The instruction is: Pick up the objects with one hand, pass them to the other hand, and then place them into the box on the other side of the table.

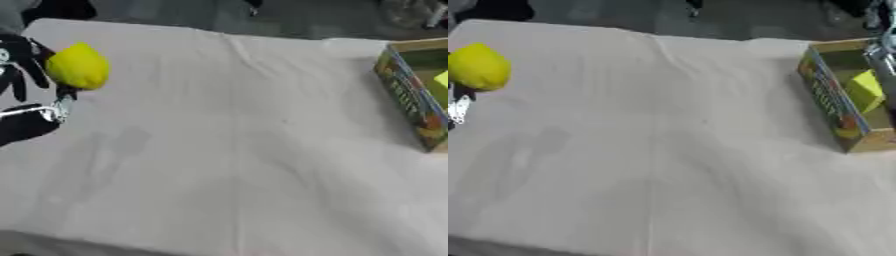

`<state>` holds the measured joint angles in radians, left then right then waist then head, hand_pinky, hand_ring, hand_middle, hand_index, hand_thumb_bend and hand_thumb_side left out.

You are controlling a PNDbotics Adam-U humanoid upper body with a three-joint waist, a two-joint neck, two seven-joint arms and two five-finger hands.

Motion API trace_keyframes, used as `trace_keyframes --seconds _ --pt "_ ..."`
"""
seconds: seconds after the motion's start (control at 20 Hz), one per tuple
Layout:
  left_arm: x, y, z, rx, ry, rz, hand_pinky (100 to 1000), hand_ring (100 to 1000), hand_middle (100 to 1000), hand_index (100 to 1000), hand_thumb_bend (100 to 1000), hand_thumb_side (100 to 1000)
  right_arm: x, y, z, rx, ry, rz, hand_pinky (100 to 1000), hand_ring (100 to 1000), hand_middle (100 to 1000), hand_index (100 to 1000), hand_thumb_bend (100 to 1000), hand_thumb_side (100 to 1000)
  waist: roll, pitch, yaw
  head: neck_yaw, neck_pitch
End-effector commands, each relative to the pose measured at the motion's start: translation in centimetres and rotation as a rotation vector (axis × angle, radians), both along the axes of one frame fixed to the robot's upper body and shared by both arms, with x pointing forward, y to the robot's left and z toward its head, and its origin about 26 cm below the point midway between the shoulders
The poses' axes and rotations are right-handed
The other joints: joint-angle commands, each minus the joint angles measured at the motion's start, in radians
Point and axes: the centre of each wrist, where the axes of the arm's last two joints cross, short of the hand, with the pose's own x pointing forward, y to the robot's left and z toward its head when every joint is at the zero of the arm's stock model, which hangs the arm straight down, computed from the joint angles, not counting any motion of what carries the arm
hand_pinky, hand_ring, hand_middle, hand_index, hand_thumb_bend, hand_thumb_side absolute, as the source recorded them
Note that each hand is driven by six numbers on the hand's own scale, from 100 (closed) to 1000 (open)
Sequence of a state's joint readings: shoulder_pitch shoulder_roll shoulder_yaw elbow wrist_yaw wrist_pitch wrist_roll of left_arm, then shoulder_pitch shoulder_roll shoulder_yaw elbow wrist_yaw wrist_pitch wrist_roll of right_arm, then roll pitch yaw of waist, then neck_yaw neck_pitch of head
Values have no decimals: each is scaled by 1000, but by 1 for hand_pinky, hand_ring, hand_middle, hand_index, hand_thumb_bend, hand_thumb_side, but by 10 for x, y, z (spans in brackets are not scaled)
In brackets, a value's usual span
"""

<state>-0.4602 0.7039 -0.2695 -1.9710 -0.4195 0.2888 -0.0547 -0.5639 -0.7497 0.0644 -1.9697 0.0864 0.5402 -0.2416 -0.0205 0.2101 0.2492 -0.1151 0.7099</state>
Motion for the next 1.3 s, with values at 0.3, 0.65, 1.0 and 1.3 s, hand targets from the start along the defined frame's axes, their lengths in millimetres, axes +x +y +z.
trace_keyframes --seconds 0.3,0.65,1.0,1.3 --pt "0 -21 17 22 -50 -96 295 455 473 566 100 100 -6 14 12 -68 -17 80 779 772 767 803 100 397 2 -20 4 -5 -4" --pt "2 -42 24 23 -60 -179 293 455 472 565 100 100 -5 19 11 -77 -3 110 779 772 766 803 100 401 4 -22 1 -17 -7" --pt "3 -67 27 14 -47 -274 287 452 470 564 100 100 -5 23 8 -89 5 150 781 774 769 807 100 395 4 -23 -3 -44 -8" --pt "4 -76 26 18 -36 -309 286 451 470 563 100 100 -4 30 3 -168 37 270 792 781 774 816 116 399 3 -22 -4 -51 -12"
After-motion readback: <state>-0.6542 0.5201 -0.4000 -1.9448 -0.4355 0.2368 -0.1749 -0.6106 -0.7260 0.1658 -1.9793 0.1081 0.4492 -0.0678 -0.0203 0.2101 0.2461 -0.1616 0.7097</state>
